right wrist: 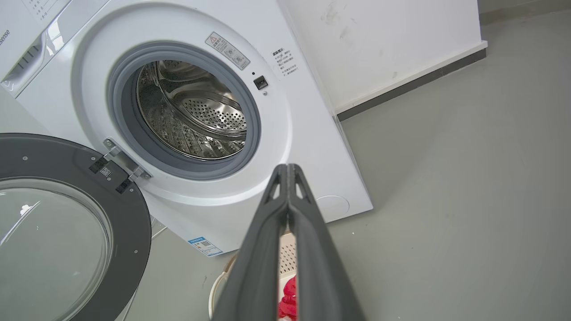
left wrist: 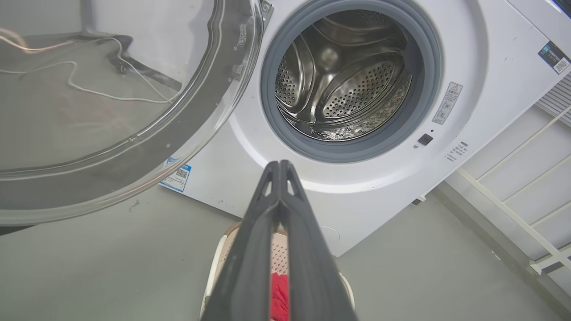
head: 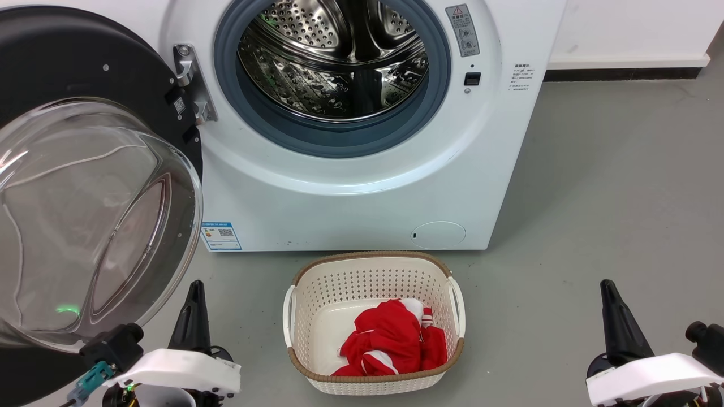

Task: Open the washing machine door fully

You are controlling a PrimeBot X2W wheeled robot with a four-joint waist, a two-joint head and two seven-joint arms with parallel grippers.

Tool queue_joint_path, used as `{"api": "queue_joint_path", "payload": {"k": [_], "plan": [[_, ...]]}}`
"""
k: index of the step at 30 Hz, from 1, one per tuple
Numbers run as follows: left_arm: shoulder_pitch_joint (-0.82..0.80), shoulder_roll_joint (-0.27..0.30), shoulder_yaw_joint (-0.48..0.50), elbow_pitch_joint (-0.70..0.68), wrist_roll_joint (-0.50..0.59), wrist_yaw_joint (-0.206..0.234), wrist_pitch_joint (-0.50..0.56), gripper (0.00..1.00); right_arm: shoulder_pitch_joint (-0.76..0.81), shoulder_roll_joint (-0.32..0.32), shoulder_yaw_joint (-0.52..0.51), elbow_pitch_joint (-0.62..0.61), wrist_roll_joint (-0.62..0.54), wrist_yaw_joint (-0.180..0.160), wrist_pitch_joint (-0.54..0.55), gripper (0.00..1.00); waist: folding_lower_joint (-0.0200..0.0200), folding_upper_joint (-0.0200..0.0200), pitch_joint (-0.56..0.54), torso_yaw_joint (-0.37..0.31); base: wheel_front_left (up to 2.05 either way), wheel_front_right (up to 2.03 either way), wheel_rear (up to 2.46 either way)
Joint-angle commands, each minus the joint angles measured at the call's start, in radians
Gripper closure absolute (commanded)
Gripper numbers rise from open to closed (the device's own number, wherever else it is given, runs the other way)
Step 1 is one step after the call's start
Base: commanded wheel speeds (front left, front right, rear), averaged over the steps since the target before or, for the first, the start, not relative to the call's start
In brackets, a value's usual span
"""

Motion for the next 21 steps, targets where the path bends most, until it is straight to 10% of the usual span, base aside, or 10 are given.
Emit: {"api": "queue_joint_path", "payload": {"k": [1,21], "plan": [[-0.032,0.003,0.005,-0.011,-0.033,-0.005,0.008,1.00,-0.029,-0.006,-0.003,-0.006,0.036,0.000,0.006,1.00,0.0000,0.0000,0.000,0.000,0.00,0.00,0.00],[-0.047,0.001,0.024,0.009,-0.325,-0.027,0.080,1.00,-0.064,-0.008,-0.010,0.034,0.335,0.000,0.063,1.00,0.0000,0.0000,-0.001,0.002,0.00,0.00,0.00]]}}
